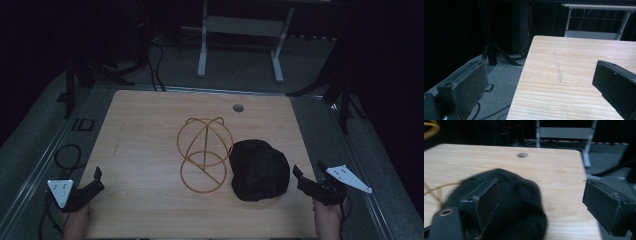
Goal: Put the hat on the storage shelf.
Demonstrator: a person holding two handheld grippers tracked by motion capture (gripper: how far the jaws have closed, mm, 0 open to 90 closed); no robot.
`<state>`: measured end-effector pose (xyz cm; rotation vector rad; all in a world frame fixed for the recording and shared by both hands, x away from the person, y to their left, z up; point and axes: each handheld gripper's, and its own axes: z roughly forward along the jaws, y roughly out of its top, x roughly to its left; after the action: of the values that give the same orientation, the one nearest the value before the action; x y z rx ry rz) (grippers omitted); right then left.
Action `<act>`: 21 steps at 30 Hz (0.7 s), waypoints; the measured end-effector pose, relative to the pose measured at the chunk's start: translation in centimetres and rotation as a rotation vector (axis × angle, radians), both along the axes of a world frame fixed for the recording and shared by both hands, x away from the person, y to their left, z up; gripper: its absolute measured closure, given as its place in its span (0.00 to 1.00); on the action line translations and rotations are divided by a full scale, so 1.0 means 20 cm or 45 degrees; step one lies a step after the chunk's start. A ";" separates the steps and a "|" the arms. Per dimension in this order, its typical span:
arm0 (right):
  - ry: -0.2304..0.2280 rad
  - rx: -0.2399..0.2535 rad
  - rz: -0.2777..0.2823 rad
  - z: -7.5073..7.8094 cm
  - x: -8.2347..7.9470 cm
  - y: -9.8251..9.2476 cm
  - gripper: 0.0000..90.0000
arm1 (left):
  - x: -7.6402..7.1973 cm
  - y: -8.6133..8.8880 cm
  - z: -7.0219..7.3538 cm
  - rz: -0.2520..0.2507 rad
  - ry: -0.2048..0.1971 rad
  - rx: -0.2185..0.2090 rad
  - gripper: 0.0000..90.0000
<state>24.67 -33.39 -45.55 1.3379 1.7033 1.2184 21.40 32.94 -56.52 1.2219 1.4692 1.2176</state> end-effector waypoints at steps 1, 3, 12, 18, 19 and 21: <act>-0.006 0.004 0.018 0.01 -0.01 0.02 0.14 | 0.00 0.00 0.00 -0.001 -0.001 0.001 0.01; -0.006 -0.003 0.042 0.03 -0.01 0.06 0.14 | 0.00 0.00 0.00 -0.001 0.000 0.001 0.01; 0.012 -0.020 0.214 0.04 -0.03 0.22 0.13 | 0.00 0.00 0.00 -0.003 0.001 0.005 0.01; 0.032 -0.066 0.268 0.01 -0.04 0.28 0.17 | 0.00 0.00 0.00 -0.006 -0.001 0.005 0.01; 0.074 -0.077 0.284 -0.02 -0.03 0.31 0.19 | 0.00 0.00 0.00 -0.007 -0.002 0.004 0.01; 0.097 -0.077 0.288 -0.05 -0.02 0.33 0.22 | 0.00 0.00 0.00 -0.010 -0.001 0.002 0.01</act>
<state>24.23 -26.72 -46.58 1.1941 1.9728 1.2416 21.36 32.94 -56.52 1.2268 1.4619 1.2140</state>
